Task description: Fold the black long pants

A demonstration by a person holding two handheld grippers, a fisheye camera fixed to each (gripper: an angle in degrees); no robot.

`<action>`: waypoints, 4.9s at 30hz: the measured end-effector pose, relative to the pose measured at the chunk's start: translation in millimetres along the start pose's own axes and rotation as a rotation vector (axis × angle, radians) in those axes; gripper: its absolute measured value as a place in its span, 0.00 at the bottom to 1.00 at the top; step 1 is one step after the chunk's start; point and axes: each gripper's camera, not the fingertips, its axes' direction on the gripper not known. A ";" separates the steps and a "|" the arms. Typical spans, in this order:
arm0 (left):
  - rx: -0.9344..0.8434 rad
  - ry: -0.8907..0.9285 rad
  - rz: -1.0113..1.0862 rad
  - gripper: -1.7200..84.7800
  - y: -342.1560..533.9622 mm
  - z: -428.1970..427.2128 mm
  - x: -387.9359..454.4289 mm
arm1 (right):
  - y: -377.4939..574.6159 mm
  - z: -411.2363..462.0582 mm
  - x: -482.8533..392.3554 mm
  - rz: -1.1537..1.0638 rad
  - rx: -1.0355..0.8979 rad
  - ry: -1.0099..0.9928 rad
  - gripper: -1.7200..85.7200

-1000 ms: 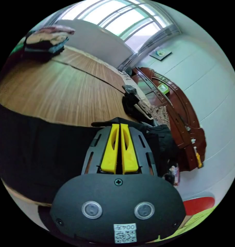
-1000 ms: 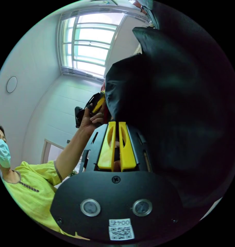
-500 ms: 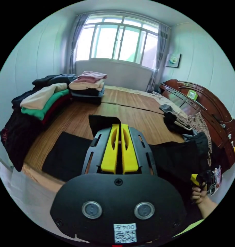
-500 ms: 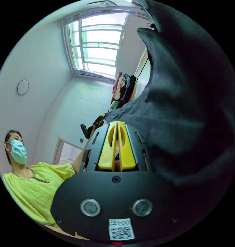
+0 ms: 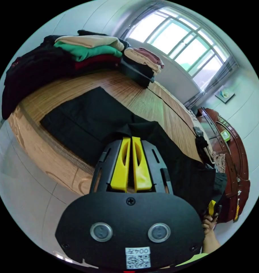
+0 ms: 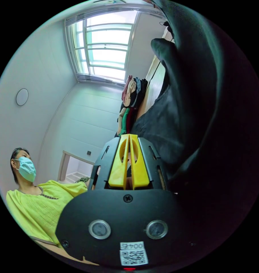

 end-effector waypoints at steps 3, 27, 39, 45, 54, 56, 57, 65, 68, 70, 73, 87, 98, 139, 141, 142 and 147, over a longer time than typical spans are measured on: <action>0.107 0.002 0.112 0.03 -34.2 -43.6 48.2 | -0.3 -5.3 -0.4 -0.019 -0.005 -0.033 0.01; 0.020 0.034 -0.026 0.03 -182.9 -208.0 26.0 | -9.9 -26.6 5.4 0.005 -0.057 -0.017 0.01; 0.138 0.071 -0.226 0.03 -204.2 -241.3 -29.5 | -11.6 -27.7 1.2 0.014 -0.070 0.000 0.01; 0.044 0.204 -0.365 0.06 -185.6 -211.3 -96.2 | -10.7 -22.7 -3.8 0.013 -0.067 0.012 0.01; 0.320 0.085 -0.449 0.07 -123.2 -271.0 -171.7 | -2.7 9.1 -43.2 -0.101 -0.094 0.313 0.01; 0.305 0.054 -0.305 0.05 -114.3 -266.0 -149.2 | 1.9 19.4 -65.6 -0.154 -0.090 0.499 0.02; 0.290 0.049 -0.250 0.04 -112.4 -261.2 -137.6 | 5.5 25.5 -81.8 -0.181 -0.076 0.646 0.02; 0.109 -0.183 0.741 0.03 1.0 -105.5 101.0 | 1.9 25.8 -127.1 -0.346 0.036 1.448 0.10; -0.009 -0.221 0.908 0.02 56.1 -29.9 117.1 | 5.5 25.8 -97.8 -0.343 -0.053 1.500 0.11; -0.131 -0.283 0.964 0.02 86.7 17.4 104.1 | 6.5 33.2 -73.4 -0.316 -0.218 1.510 0.11; -0.047 -0.275 0.942 0.02 128.3 38.8 63.4 | 9.2 32.2 -64.8 -0.352 -0.248 1.508 0.10; -0.133 -0.193 0.970 0.03 148.1 83.8 -72.3 | -7.6 -95.3 -11.2 -0.040 -0.070 1.201 0.16; -0.131 -0.181 0.921 0.02 127.4 92.0 -173.8 | 16.6 -283.5 5.1 0.151 0.453 0.834 0.18; -0.171 -0.167 0.845 0.02 -52.1 43.6 -350.0 | -36.2 -434.2 147.7 -0.113 0.176 0.776 0.21; -0.173 -0.167 0.844 0.02 -59.0 41.4 -355.5 | -46.5 -425.6 161.8 -0.101 0.134 0.741 0.20; -0.175 -0.166 0.844 0.02 -63.4 40.1 -359.2 | -48.0 -423.0 165.0 -0.100 0.120 0.732 0.20; -0.174 -0.159 0.840 0.02 -79.0 35.3 -375.4 | -50.4 -402.7 166.5 -0.099 0.027 0.658 0.07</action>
